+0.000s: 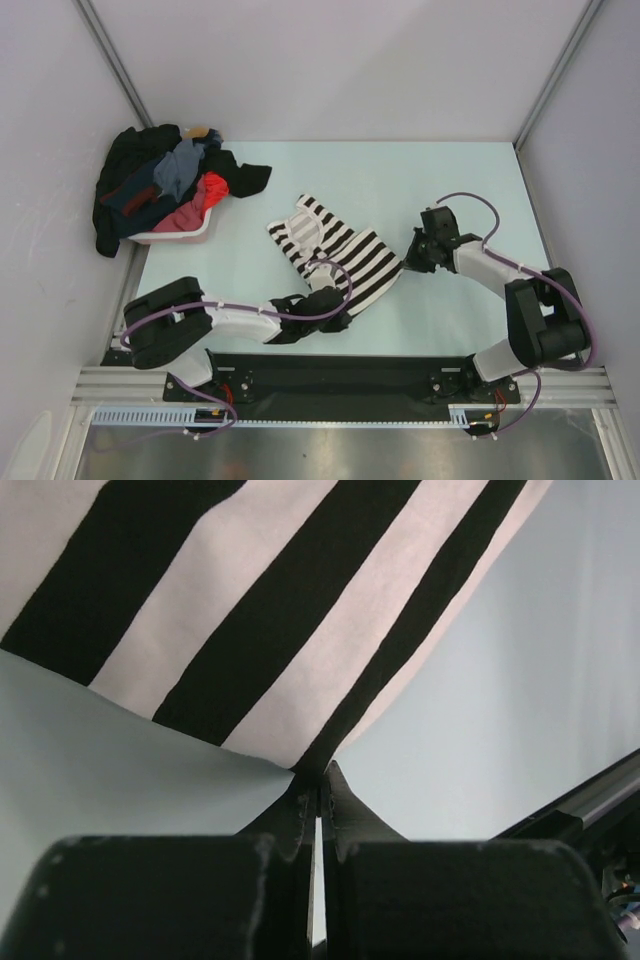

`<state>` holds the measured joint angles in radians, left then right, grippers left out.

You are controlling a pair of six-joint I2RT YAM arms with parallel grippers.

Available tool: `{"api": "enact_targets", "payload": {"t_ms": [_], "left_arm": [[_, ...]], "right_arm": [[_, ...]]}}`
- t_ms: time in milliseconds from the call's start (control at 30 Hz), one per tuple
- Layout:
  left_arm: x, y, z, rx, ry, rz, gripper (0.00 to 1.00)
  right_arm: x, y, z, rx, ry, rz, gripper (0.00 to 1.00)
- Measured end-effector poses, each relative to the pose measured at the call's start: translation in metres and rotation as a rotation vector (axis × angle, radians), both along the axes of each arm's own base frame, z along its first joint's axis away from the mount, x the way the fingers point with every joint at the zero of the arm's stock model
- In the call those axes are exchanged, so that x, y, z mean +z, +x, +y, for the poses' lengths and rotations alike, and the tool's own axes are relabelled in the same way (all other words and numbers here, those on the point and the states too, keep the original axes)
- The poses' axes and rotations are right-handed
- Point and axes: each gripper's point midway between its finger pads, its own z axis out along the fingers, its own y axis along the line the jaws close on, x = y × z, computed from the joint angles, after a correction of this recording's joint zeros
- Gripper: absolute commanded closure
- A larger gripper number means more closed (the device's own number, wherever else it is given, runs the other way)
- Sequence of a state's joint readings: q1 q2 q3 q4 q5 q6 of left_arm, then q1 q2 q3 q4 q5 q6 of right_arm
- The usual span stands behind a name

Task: Fold and stack the tank tops
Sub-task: Fold the tank top

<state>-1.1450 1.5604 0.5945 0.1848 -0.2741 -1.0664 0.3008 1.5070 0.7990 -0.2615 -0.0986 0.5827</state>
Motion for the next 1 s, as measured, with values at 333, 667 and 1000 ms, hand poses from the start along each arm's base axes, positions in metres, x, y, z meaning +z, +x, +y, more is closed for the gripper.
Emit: {"api": "enact_targets", "payload": {"t_ms": [333,667,1000], "left_arm": [[0.029,-0.011,-0.024,-0.058,-0.080,0.007,1.00],[0.100,0.000,-0.017,-0.034,-0.220,-0.055,1.00],[0.124,0.016,0.012,0.023,-0.308,-0.067,1.00]], "right_arm": [[0.028,-0.009,-0.027,-0.045,-0.023,-0.010,1.00],[0.100,0.025,-0.010,0.027,0.029,-0.096,1.00],[0.122,0.053,0.028,0.128,0.061,-0.073,1.00]]}}
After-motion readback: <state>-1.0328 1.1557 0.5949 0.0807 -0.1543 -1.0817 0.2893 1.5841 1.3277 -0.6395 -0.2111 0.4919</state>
